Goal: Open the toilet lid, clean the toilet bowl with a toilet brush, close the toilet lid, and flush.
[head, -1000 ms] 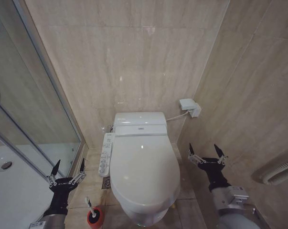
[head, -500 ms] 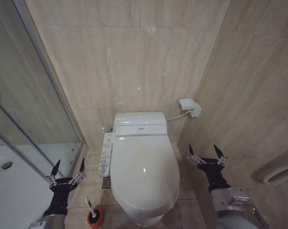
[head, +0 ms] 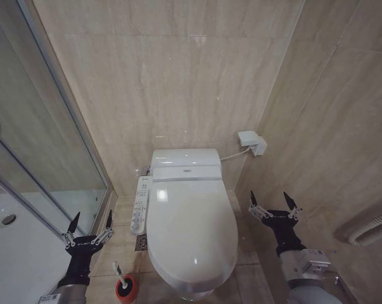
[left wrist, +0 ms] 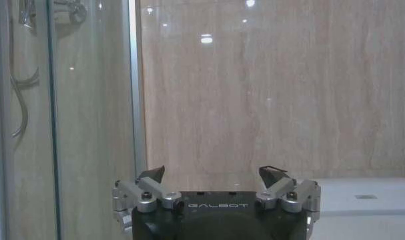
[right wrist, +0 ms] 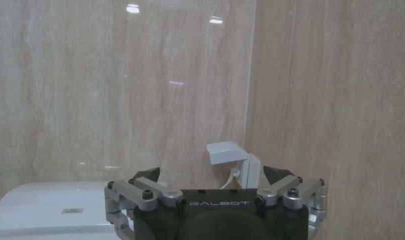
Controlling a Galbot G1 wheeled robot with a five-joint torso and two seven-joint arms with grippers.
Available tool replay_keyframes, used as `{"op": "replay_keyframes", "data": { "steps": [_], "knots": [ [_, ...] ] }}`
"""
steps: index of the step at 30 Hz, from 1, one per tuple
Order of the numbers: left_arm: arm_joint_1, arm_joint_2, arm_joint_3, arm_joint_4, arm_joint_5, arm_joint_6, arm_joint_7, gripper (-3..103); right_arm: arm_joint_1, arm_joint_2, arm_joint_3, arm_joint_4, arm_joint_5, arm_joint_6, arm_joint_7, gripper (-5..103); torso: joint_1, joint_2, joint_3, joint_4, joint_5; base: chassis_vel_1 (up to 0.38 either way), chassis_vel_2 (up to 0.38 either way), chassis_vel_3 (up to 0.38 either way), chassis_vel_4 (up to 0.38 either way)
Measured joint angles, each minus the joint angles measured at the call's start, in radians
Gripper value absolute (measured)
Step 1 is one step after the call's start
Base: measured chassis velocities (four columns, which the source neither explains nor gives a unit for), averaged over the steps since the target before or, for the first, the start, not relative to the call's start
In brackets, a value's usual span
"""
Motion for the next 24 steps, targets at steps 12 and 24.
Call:
{"op": "replay_keyframes", "data": {
  "steps": [12, 24],
  "knots": [
    [0.0, 0.0, 0.0, 0.0, 0.0, 0.0, 0.0, 96, 0.0, 0.0, 0.0, 0.0, 0.001, 0.0, 0.0, 100, 0.0, 0.0, 0.0, 0.0, 0.0, 0.0, 0.0, 0.0, 0.0],
    [0.0, 0.0, 0.0, 0.0, 0.0, 0.0, 0.0, 96, 0.0, 0.0, 0.0, 0.0, 0.001, 0.0, 0.0, 100, 0.0, 0.0, 0.0, 0.0, 0.0, 0.0, 0.0, 0.0, 0.0]
  ]
}}
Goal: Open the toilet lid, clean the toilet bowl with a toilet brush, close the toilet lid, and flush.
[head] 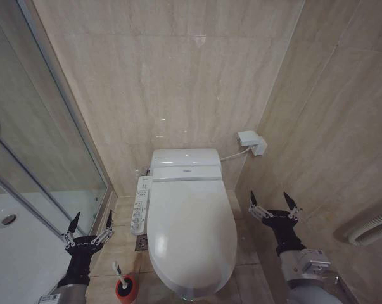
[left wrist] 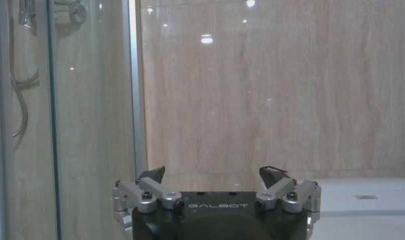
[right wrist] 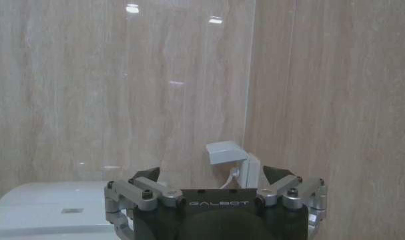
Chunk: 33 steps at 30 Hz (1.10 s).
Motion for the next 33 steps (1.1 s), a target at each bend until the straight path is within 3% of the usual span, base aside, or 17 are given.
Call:
{"op": "replay_keyframes", "data": {
  "steps": [30, 33],
  "knots": [
    [-0.001, 0.0, 0.0, 0.0, 0.0, 0.002, 0.0, 96, 0.0, 0.0, 0.0, -0.001, 0.0, 0.0, 0.0, 100, 0.0, 0.0, 0.0, 0.0001, 0.0001, 0.0, 0.0, 0.0, 0.0],
    [-0.027, 0.002, -0.005, 0.0, -0.009, 0.044, 0.0, 97, 0.0, 0.0, 0.0, -0.001, 0.0, 0.0, 0.0, 100, 0.0, 0.0, 0.0, 0.0002, 0.0001, 0.0, 0.0, 0.0, 0.0]
  ]
}}
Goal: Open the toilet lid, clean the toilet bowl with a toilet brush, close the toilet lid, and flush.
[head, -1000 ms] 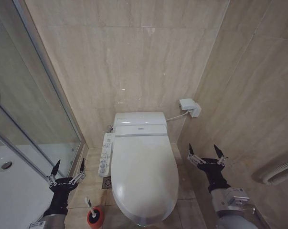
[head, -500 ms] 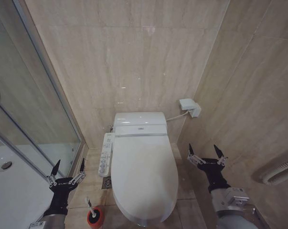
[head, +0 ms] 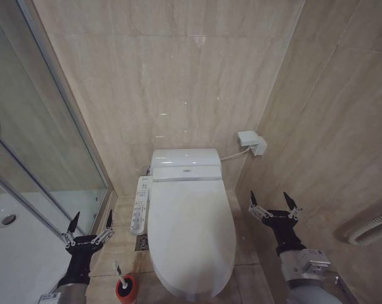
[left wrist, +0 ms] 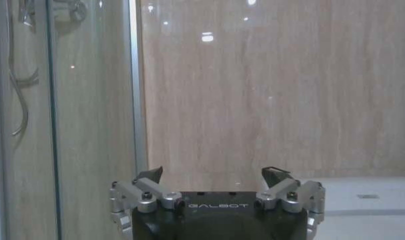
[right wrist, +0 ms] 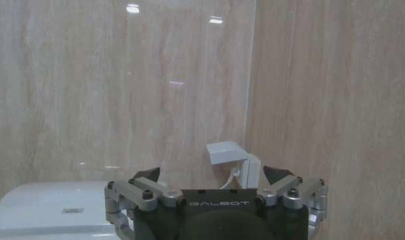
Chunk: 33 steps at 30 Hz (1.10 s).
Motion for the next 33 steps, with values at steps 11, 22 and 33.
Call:
{"op": "replay_keyframes", "data": {
  "steps": [11, 22, 33],
  "knots": [
    [-0.175, 0.013, -0.033, 0.005, -0.069, 0.278, 0.0, 100, 0.0, 0.0, 0.0, 0.0, 0.0, 0.0, 0.0, 100, 0.0, 0.0, 0.0, -0.0002, -0.0001, 0.0, 0.0, 0.0, 0.0],
    [-0.271, 0.021, -0.046, -0.051, -0.079, 0.375, -0.016, 99, 0.0, 0.0, 0.0, 0.0, 0.0, 0.0, 0.0, 100, 0.0, 0.0, 0.0, 0.0001, 0.0001, 0.0, 0.0, 0.0, 0.0],
    [-0.261, 0.016, -0.021, 0.088, -0.036, 0.207, -0.013, 99, 0.0, 0.0, 0.0, 0.0, 0.0, 0.0, 0.0, 100, 0.0, 0.0, 0.0, -0.0001, -0.0003, 0.0, 0.0, 0.0, 0.0]
  ]
}}
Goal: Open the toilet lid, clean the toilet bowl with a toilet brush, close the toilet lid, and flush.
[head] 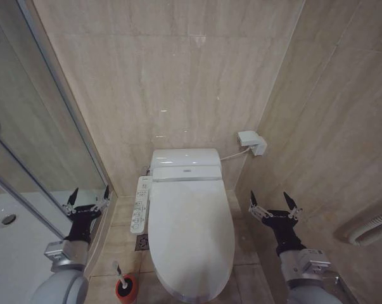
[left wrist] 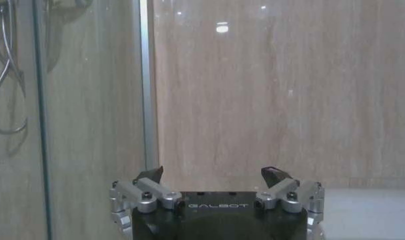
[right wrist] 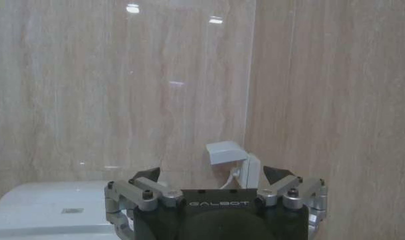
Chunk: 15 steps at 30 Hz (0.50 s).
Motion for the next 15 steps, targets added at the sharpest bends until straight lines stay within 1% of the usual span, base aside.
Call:
{"op": "replay_keyframes", "data": {
  "steps": [1, 5, 6, 8, 15],
  "knots": [
    [0.0, 0.0, 0.0, 0.0, 0.0, 0.0, 0.0, 99, 0.0, 0.0, 0.0, 0.0, 0.0, 0.0, 0.0, 100, 0.0, 0.0, 0.0, 0.0, 0.0, 0.0, 0.0, 0.0, 0.0],
    [-0.01, 0.0, 0.001, 0.06, 0.0, -0.045, 0.009, 99, 0.0, 0.0, 0.0, 0.0, 0.0, 0.0, 0.0, 100, 0.0, 0.0, 0.0, 0.0, 0.0, 0.0, 0.0, 0.0, 0.0],
    [-0.01, 0.0, 0.001, 0.06, 0.0, -0.045, 0.009, 99, 0.0, 0.0, 0.0, 0.0, 0.0, 0.0, 0.0, 100, 0.0, 0.0, 0.0, 0.0, 0.0, 0.0, 0.0, 0.0, 0.0],
    [-0.014, 0.002, 0.003, 0.079, 0.0, -0.064, 0.015, 99, 0.0, 0.0, 0.0, 0.0, 0.0, 0.0, 0.0, 100, 0.0, 0.0, 0.0, -0.0001, 0.0001, 0.0, 0.0, 0.0, 0.0],
    [-0.018, 0.002, 0.007, 0.093, 0.0, -0.076, 0.018, 99, 0.0, 0.0, 0.0, 0.0, 0.0, 0.0, 0.0, 100, 0.0, 0.0, 0.0, -0.0001, 0.0001, 0.0, 0.0, 0.0, 0.0]
  ]
}}
